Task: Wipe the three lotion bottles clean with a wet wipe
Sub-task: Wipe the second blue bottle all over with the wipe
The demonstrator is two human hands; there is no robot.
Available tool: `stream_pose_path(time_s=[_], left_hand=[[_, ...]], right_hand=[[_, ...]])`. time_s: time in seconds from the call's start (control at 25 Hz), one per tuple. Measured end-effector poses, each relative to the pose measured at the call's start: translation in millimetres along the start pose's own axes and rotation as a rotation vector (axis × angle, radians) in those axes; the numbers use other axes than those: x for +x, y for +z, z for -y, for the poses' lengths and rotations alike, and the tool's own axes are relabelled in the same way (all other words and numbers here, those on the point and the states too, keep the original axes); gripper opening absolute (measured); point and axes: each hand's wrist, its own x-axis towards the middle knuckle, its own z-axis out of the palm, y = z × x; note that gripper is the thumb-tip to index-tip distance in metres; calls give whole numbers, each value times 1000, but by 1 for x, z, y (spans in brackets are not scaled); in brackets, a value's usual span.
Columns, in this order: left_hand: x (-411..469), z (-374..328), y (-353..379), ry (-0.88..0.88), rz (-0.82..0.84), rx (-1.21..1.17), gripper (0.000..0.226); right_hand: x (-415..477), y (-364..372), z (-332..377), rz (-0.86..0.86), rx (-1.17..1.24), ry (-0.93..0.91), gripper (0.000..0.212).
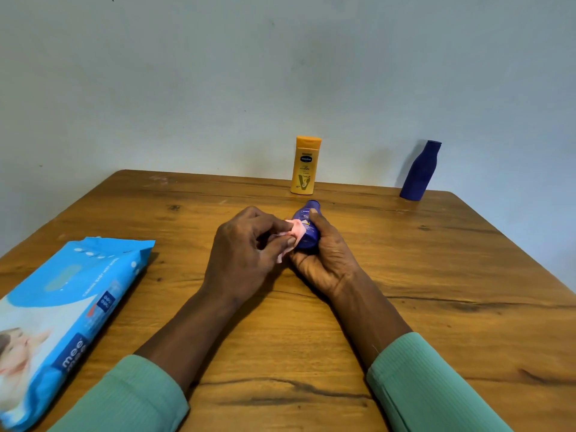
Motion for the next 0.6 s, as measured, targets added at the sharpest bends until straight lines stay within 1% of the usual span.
stream_pose_path(time_s=[0.04, 0.16, 0.2, 0.28, 0.32, 0.36, 0.44, 0.48, 0.52, 0.6], left_hand=[[-1, -5, 2, 38, 18, 7, 24], [0, -15, 6, 136, 89, 71, 23], [3, -14, 5, 140, 103, 82, 23], [8, -8, -2, 130, 145, 94, 25], [9, -5, -6, 126, 166, 101, 26], [10, -1, -10, 122, 181, 108, 28], [12, 5, -17, 100, 197, 108, 29], [12, 7, -18, 90, 198, 100, 28], [13, 6, -17, 84, 188, 88, 27], [13, 1, -10, 102, 144, 113, 23]], right_hand=[[2, -1, -3, 0, -46, 7, 54], [6, -4, -5, -9, -120, 44, 36], [6, -4, -4, -20, -117, 44, 36], [7, -4, -2, -59, -83, 26, 47], [7, -2, -2, -71, -70, 26, 49], [5, 0, -2, -71, -60, 30, 46], [1, 6, -2, -75, -60, 33, 33], [-1, 8, -2, -81, -61, 33, 30], [-1, 9, -2, -81, -58, 33, 33], [5, 5, -6, -72, -50, 26, 48]])
